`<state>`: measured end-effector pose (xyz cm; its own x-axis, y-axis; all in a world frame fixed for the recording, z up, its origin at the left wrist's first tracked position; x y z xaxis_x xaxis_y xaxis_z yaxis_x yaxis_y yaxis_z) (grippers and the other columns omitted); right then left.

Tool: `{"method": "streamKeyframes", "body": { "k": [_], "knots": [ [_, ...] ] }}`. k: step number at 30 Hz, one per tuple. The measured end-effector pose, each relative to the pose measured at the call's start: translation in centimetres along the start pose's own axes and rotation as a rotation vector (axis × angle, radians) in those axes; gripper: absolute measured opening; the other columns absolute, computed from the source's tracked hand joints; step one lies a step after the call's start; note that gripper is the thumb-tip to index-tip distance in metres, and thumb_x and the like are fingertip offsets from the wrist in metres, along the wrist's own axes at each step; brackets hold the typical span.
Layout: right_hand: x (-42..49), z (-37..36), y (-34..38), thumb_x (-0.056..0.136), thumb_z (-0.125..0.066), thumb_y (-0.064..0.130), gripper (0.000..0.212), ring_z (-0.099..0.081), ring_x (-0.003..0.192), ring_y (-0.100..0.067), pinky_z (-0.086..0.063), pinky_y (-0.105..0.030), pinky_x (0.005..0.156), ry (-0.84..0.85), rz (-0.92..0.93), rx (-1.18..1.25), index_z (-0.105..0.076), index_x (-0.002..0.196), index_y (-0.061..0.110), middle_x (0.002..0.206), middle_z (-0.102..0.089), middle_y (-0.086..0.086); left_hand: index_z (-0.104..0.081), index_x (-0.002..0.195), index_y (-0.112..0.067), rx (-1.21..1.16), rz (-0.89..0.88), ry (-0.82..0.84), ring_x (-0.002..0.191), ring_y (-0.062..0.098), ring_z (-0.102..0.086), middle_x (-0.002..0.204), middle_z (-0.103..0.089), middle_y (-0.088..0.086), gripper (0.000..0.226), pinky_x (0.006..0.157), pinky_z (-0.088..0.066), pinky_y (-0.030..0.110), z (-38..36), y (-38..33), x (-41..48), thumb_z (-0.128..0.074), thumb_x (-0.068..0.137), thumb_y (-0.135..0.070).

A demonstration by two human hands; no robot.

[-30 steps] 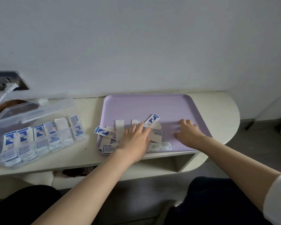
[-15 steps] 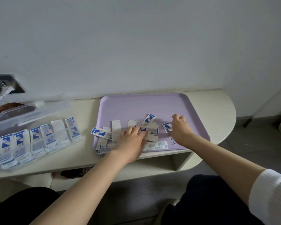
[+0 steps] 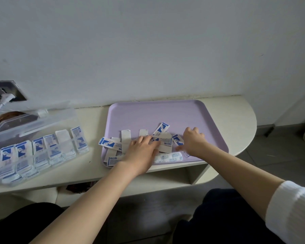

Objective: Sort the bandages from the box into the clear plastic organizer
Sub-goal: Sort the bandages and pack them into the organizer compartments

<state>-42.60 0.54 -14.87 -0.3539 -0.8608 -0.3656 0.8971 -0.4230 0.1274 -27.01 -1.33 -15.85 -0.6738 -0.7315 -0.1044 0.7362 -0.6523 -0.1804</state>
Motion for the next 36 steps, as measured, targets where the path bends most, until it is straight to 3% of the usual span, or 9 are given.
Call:
{"method": "streamKeyframes", "body": {
  "k": [4, 9, 11, 14, 17, 21, 25, 28, 36],
  "knots": [
    [0.5, -0.4, 0.3, 0.088, -0.063, 0.023, 0.037, -0.05, 0.083, -0.021, -0.041, -0.023, 0.055, 0.037, 0.014, 0.122, -0.042, 0.111, 0.002, 0.116, -0.057, -0.015, -0.031, 0.142, -0.028, -0.004, -0.007, 0.001, 0.133, 0.024, -0.027, 0.148, -0.028, 0.0, 0.041, 0.105, -0.026, 0.037, 0.0, 0.0, -0.1, -0.028, 0.101, -0.028],
    [0.1, 2.2, 0.9, 0.096, -0.044, 0.014, 0.024, -0.053, 0.098, -0.031, -0.037, -0.029, 0.067, -0.208, 0.06, -0.001, -0.046, 0.117, 0.002, 0.113, -0.058, -0.014, -0.027, 0.145, -0.026, 0.002, -0.003, 0.015, 0.136, 0.022, -0.023, 0.151, -0.024, 0.001, 0.044, 0.107, -0.023, 0.036, -0.1, 0.2, -0.1, -0.027, 0.101, -0.029],
    [0.4, 3.0, 1.8, 0.096, -0.038, 0.007, 0.019, -0.045, 0.087, -0.028, -0.033, -0.032, 0.066, -0.282, 0.173, 0.045, -0.047, 0.112, 0.003, 0.109, -0.058, -0.016, -0.03, 0.144, -0.023, -0.017, -0.008, 0.015, 0.137, 0.021, -0.023, 0.15, -0.026, 0.002, 0.043, 0.107, -0.022, 0.036, 0.0, 0.3, -0.1, -0.028, 0.101, -0.028],
    [1.1, 2.1, 3.7, 0.095, -0.038, 0.004, 0.022, -0.043, 0.084, -0.023, -0.041, -0.034, 0.071, -0.175, 0.39, 0.032, -0.055, 0.108, 0.007, 0.108, -0.059, -0.014, -0.046, 0.133, -0.018, -0.166, 0.005, -0.045, 0.131, 0.02, -0.034, 0.141, -0.04, 0.001, 0.035, 0.104, -0.026, 0.034, 0.4, 0.7, -0.1, -0.034, 0.1, -0.022],
    [1.3, 0.9, 5.4, 0.096, -0.05, 0.02, 0.024, -0.046, 0.105, -0.021, -0.039, -0.03, 0.085, -0.059, 0.518, -0.018, -0.058, 0.118, 0.015, 0.121, -0.055, -0.005, -0.053, 0.117, -0.016, -0.226, 0.077, -0.17, 0.117, 0.022, -0.044, 0.124, -0.049, 0.0, 0.023, 0.097, -0.029, 0.031, 1.3, 1.7, -0.5, -0.04, 0.098, -0.016],
    [1.7, 0.4, 6.6, 0.094, -0.052, 0.027, 0.047, -0.033, 0.133, -0.019, -0.027, -0.033, 0.108, -0.013, 0.584, -0.012, -0.037, 0.139, 0.021, 0.144, -0.039, 0.002, -0.046, 0.123, -0.017, -0.199, 0.139, -0.175, 0.117, 0.02, -0.043, 0.126, -0.046, 0.0, 0.026, 0.096, -0.03, 0.031, 1.7, 3.0, -0.9, -0.043, 0.097, -0.02],
    [2.1, 0.6, 6.8, 0.089, -0.057, 0.039, 0.061, -0.034, 0.13, -0.022, -0.028, -0.034, 0.105, -0.033, 0.584, -0.152, -0.032, 0.141, 0.02, 0.142, -0.039, 0.001, -0.042, 0.13, -0.017, -0.111, 0.157, -0.058, 0.121, 0.023, -0.039, 0.129, -0.042, 0.002, 0.033, 0.098, -0.033, 0.037, 1.1, 3.1, -0.6, -0.041, 0.098, -0.028],
    [2.0, 1.1, 6.8, 0.085, -0.058, 0.049, 0.058, -0.04, 0.121, -0.023, -0.033, -0.033, 0.1, -0.093, 0.551, -0.255, -0.043, 0.13, 0.015, 0.131, -0.049, -0.003, -0.039, 0.128, -0.016, -0.037, 0.18, -0.003, 0.12, 0.025, -0.037, 0.128, -0.04, 0.005, 0.035, 0.099, -0.033, 0.038, 0.9, 2.6, -0.3, -0.04, 0.098, -0.033],
    [1.5, 0.4, 5.2, 0.083, -0.063, 0.045, 0.057, -0.042, 0.112, -0.026, -0.04, -0.032, 0.09, 0.04, 0.365, -0.143, -0.048, 0.124, 0.008, 0.123, -0.046, -0.011, -0.038, 0.125, -0.016, -0.016, 0.234, -0.024, 0.117, 0.026, -0.038, 0.127, -0.039, 0.007, 0.036, 0.098, -0.036, 0.04, 1.0, 2.0, 0.5, -0.047, 0.095, -0.034]
  ]
}}
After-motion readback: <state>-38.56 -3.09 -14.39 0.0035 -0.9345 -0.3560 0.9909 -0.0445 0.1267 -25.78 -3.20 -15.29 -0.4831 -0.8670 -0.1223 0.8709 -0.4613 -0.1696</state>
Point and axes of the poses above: each hand's wrist, its own x-axis towards the middle knuckle, its own z-axis out of the back of the hand, y = z × x, the point moved 6 cm from there along x, towards the middle knuckle
